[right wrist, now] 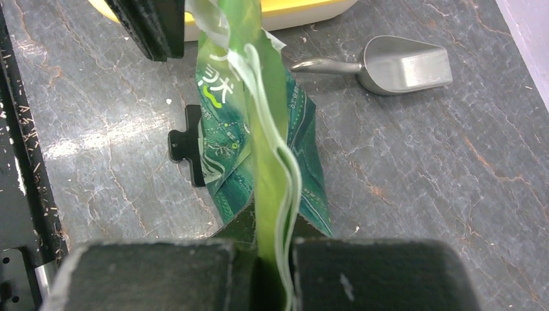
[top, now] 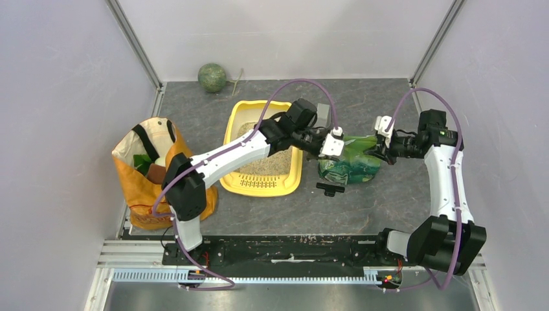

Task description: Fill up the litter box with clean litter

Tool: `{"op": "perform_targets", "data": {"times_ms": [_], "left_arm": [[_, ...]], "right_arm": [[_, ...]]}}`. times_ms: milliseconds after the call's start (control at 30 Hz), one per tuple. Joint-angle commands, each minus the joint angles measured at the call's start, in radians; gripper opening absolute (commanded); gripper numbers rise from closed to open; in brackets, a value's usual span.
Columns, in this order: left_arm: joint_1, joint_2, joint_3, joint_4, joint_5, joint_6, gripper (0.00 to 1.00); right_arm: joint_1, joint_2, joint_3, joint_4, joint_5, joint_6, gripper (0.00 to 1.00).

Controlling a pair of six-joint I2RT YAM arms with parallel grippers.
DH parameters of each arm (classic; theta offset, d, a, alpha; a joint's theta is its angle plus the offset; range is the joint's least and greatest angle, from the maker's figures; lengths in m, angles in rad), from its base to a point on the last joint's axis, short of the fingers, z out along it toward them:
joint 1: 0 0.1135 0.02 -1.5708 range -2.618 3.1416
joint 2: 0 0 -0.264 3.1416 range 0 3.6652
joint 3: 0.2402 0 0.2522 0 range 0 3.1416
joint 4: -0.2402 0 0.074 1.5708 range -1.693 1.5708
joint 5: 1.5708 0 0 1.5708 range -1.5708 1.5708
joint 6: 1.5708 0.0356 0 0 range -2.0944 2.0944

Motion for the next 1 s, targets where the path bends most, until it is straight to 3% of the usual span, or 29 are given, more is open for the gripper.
{"op": "perform_targets", "data": {"times_ms": [0, 100, 233, 600, 967], "left_arm": [[0.024, -0.07, -0.015, 0.169, -0.008, -0.284, 0.27], [0.031, -0.125, -0.06, 0.237, -0.139, -0.332, 0.38], [0.044, -0.139, -0.081, 0.236, -0.275, -0.377, 0.4], [0.049, -0.111, -0.096, 0.208, -0.309, -0.408, 0.54], [0.014, -0.104, -0.157, 0.226, -0.364, -0.428, 0.56]], "right_arm": [[0.01, -0.015, -0.033, -0.069, -0.012, -0.055, 0.0], [0.009, -0.026, -0.035, -0.079, -0.017, -0.077, 0.0], [0.009, -0.02, -0.024, -0.08, -0.023, -0.076, 0.0], [0.006, -0.018, 0.002, -0.085, -0.031, -0.064, 0.0], [0.007, -0.006, 0.016, -0.086, -0.034, -0.059, 0.0]]}}
